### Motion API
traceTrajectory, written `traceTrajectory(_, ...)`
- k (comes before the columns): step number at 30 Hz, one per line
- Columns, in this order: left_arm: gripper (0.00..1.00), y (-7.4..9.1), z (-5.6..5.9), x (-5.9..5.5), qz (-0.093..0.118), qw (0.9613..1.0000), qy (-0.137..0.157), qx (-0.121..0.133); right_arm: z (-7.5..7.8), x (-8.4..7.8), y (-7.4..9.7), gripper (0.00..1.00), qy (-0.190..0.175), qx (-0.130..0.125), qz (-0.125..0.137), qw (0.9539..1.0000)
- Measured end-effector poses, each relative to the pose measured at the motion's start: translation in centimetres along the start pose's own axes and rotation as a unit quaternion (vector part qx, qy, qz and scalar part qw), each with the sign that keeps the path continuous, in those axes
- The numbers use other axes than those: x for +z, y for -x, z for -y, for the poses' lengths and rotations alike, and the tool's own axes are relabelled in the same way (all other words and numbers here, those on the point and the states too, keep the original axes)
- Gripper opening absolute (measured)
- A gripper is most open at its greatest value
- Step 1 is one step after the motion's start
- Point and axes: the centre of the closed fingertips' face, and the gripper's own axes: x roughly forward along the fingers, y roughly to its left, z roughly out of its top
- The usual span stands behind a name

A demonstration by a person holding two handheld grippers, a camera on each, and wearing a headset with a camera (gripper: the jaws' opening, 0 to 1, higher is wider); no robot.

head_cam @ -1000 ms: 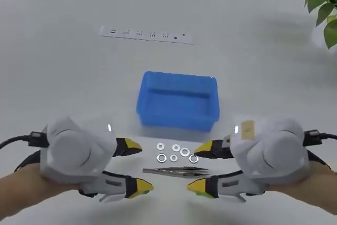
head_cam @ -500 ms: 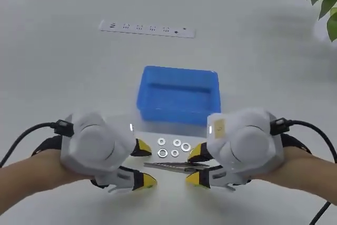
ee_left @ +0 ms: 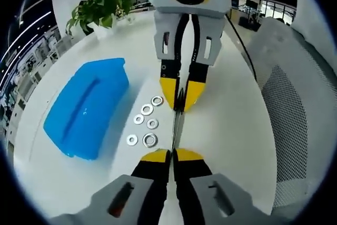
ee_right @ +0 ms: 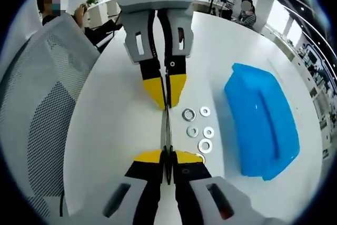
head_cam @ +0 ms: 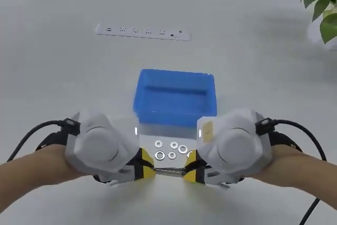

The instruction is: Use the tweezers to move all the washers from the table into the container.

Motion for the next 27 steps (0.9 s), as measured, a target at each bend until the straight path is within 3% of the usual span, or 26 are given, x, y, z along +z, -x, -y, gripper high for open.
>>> traceTrajectory(1,0.06,0.0,0.0,0.1,-0.008,0.9992,-0.039,-0.001,0.0,0.0,0.0,0.08,0.003,-0.001,-0.001,1.0)
traceTrajectory(2,0.05,-0.1,0.2,0.1,-0.021,0.999,-0.04,0.002,0.0,0.0,0.0,0.08,0.004,-0.002,-0.001,1.0)
traceTrajectory(4,0.05,-0.1,0.4,0.2,-0.024,0.9992,-0.033,0.0,-0.1,0.0,0.1,0.08,0.006,-0.001,0.0,1.0)
traceTrajectory(6,0.04,0.2,0.5,0.5,-0.022,0.9989,-0.041,-0.001,-0.2,0.2,0.1,0.08,0.06,-0.012,0.007,0.9981)
traceTrajectory(7,0.04,0.5,0.6,0.7,-0.02,0.9989,-0.043,-0.001,-0.5,0.0,0.2,0.08,0.056,-0.015,0.012,0.9983)
traceTrajectory(10,0.04,1.6,0.9,1.6,-0.008,0.9985,-0.054,0.007,-0.4,0.3,0.6,0.07,0.03,-0.023,0.046,0.9982)
traceTrajectory(15,0.04,3.0,1.1,3.5,0.014,0.9975,-0.067,0.016,-0.6,0.5,1.4,0.08,0.041,-0.043,0.072,0.9957)
traceTrajectory(27,0.04,3.7,1.8,7.9,0.06,0.9937,-0.092,0.02,-0.7,0.2,2.9,0.08,0.055,-0.071,0.101,0.9908)
